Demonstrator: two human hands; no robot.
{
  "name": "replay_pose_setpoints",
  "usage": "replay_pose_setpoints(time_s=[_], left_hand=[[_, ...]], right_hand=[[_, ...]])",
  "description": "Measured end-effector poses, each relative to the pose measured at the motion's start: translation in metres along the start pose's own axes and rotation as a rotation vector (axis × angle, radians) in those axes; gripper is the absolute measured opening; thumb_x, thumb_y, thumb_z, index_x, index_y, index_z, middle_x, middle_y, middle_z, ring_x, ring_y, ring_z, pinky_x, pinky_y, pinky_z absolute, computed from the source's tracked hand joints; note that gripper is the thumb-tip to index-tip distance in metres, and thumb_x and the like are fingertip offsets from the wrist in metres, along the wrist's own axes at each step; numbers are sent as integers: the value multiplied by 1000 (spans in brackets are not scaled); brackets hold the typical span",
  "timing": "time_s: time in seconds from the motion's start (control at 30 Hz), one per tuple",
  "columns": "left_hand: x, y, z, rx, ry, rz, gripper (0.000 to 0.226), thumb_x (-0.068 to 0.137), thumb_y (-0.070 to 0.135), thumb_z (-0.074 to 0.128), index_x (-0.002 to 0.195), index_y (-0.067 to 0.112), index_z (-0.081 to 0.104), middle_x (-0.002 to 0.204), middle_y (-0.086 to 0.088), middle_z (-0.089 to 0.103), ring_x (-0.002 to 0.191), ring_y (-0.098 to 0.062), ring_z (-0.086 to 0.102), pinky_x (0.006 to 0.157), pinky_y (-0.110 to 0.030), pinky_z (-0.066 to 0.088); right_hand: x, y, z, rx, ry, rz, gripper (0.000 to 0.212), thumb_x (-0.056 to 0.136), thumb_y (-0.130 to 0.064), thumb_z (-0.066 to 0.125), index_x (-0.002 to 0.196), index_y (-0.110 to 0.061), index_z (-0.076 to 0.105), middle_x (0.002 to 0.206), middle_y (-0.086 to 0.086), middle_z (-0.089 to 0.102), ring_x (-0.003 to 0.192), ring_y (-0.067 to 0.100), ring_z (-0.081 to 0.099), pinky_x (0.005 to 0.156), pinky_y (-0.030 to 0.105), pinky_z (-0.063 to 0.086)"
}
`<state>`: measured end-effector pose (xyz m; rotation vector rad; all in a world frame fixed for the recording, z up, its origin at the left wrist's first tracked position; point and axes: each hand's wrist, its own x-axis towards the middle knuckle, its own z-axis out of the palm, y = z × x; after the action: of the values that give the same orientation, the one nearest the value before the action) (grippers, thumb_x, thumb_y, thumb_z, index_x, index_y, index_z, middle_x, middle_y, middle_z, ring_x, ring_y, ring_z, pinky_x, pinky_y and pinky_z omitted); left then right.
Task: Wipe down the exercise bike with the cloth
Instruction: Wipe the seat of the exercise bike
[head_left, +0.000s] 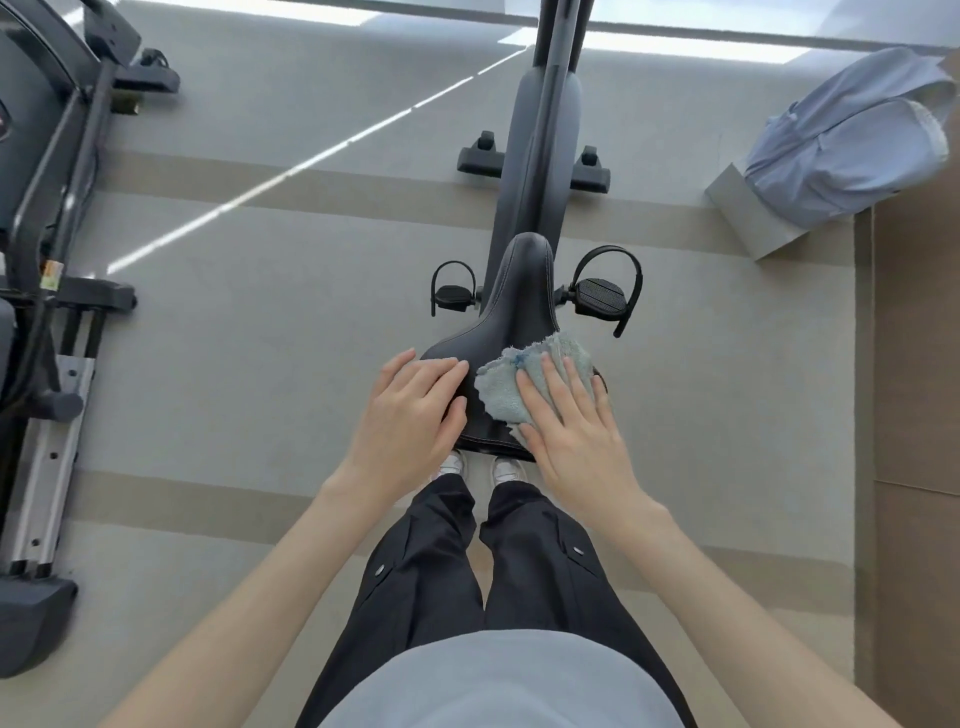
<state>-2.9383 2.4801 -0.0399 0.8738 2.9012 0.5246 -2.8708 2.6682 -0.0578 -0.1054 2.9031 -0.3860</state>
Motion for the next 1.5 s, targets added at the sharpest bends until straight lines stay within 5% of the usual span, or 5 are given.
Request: replay_pose_setpoints(time_s=[0.23, 0.53, 0.77, 1.33, 1.5], left_hand=[[27, 11, 4, 60, -94, 26, 45, 93, 22, 40, 130, -1, 53, 133, -13, 55, 123, -24, 53, 107, -43, 35], [40, 7, 9, 126, -267, 74, 56, 96, 34, 28, 141, 4, 40, 149, -9, 37, 138, -20, 33, 115, -39, 15], [43, 9, 8, 106, -310, 85, 57, 95, 31, 22, 145, 4, 33, 152, -8, 30, 142, -16, 24, 117, -37, 11], [50, 16, 9, 192, -252, 28, 52, 95, 23, 24, 137, -1, 43, 143, -15, 44, 135, -27, 37, 116, -42, 17], [50, 22, 10, 213, -278, 68, 52, 95, 23, 24, 140, 2, 40, 147, -13, 40, 136, -24, 36, 117, -39, 14]], right_hand=[[99, 12, -3, 71, -2, 45, 54, 102, -33, 21, 149, -9, 7, 156, 16, 0, 144, 32, -3, 118, 43, 4], [188, 43, -22, 848, 8, 172, 36, 96, -28, 44, 128, -17, 55, 133, -1, 50, 130, 18, 39, 101, 13, 25], [95, 30, -13, 503, -100, 172, 64, 99, -41, 30, 149, -20, -5, 158, 8, 6, 125, 40, 42, 93, 47, 41], [128, 32, -10, 512, -48, 42, 62, 101, -31, 31, 148, -6, 0, 153, 25, -6, 142, 39, -4, 116, 47, 14], [148, 49, -15, 635, -73, -96, 45, 102, -26, 33, 140, -2, 34, 156, 20, -1, 142, 39, -5, 116, 47, 1]])
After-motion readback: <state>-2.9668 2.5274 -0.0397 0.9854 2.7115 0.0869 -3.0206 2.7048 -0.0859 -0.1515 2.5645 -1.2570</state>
